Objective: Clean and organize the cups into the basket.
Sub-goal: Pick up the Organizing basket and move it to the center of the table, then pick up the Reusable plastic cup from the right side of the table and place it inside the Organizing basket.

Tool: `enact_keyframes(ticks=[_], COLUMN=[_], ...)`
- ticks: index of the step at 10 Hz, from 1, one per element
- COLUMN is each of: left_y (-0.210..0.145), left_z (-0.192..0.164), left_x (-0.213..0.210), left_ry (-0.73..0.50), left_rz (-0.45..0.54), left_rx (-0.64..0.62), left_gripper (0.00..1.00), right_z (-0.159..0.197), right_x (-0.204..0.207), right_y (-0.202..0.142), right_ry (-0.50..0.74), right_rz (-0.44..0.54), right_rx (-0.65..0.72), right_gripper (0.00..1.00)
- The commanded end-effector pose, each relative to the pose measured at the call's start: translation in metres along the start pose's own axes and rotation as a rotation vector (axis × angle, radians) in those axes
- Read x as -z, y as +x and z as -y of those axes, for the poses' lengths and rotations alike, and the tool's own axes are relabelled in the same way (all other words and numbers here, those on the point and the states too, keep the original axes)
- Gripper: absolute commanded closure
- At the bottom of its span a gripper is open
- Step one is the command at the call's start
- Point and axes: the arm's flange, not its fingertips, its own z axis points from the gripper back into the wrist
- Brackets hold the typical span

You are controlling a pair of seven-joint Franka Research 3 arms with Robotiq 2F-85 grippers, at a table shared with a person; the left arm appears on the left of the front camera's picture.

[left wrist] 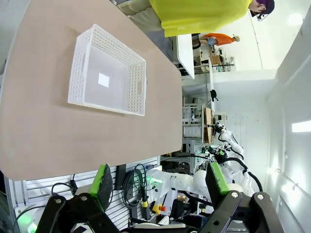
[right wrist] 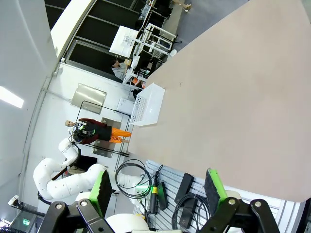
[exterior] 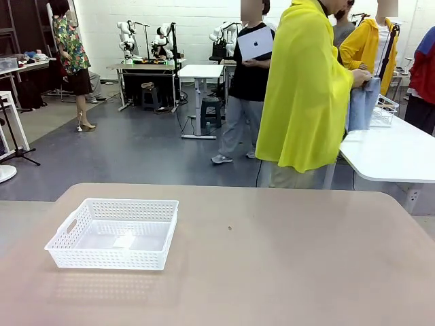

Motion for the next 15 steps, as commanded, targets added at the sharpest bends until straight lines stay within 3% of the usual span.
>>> enact_keyframes(ticks=[1, 15], left_y=[-0.0010, -0.0010], left_z=[-0.0007, -0.0007], left_x=[-0.0014, -0.0014], left_ry=[-0.016, -0.016], left_rz=[0.004, 0.004], left_rx=[0.010, 0.010], left_gripper=[0.00, 0.00], right_z=[0.0011, 0.0011], right_x=[0.0002, 0.0002], right_y=[-0.0044, -0.0044], right_ry=[0.015, 0.015], right_rz=[0.010, 0.010], right_rx=[-0.013, -0.013], right_gripper=[0.00, 0.00])
